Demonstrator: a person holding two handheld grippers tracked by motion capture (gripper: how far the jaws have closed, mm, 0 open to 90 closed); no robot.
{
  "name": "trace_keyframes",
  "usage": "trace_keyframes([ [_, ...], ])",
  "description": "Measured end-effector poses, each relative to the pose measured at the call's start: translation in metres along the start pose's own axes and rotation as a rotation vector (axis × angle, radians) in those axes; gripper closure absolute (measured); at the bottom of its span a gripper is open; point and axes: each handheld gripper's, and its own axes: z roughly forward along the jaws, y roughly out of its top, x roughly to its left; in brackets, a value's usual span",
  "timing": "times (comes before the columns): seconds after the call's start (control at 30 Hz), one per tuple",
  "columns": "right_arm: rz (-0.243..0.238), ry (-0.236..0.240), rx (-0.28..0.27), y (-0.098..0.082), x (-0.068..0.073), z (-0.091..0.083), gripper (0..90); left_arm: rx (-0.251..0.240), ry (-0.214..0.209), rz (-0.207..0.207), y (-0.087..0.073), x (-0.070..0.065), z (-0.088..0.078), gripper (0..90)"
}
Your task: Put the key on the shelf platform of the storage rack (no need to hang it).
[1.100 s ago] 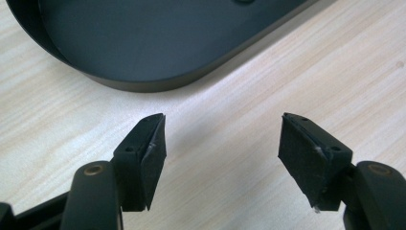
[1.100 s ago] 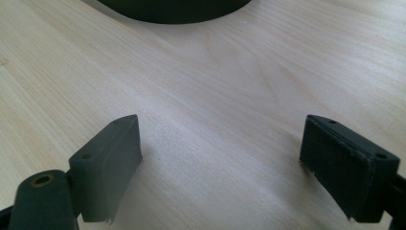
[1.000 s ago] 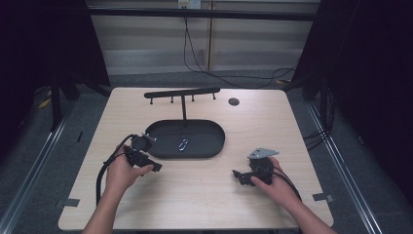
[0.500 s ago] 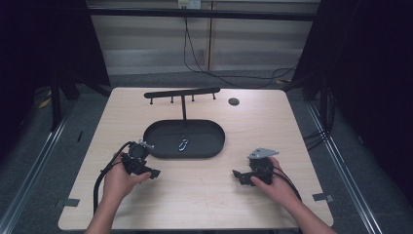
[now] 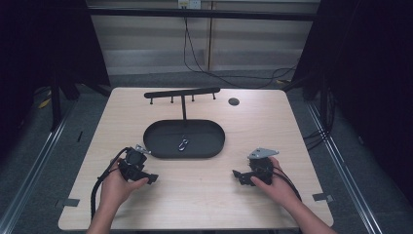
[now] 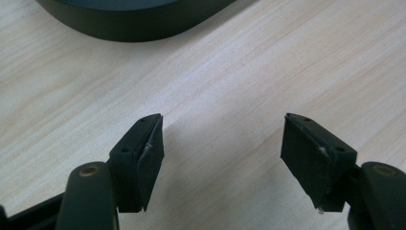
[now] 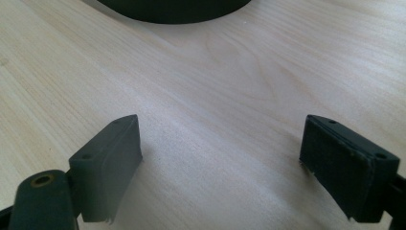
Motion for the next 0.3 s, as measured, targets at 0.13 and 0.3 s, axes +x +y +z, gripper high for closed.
trace_keyframes([
  [0.13,0.0,0.0,0.0,0.0,0.0,0.0,13.7,0.008,0.005,0.007,-0.0024,-0.0042,0.002,31.0],
  [0.3,0.001,0.0,0.0,0.0,0.0001,0.0,13.7,0.017,0.005,0.021,-0.0031,-0.0074,0.0038,31.0],
])
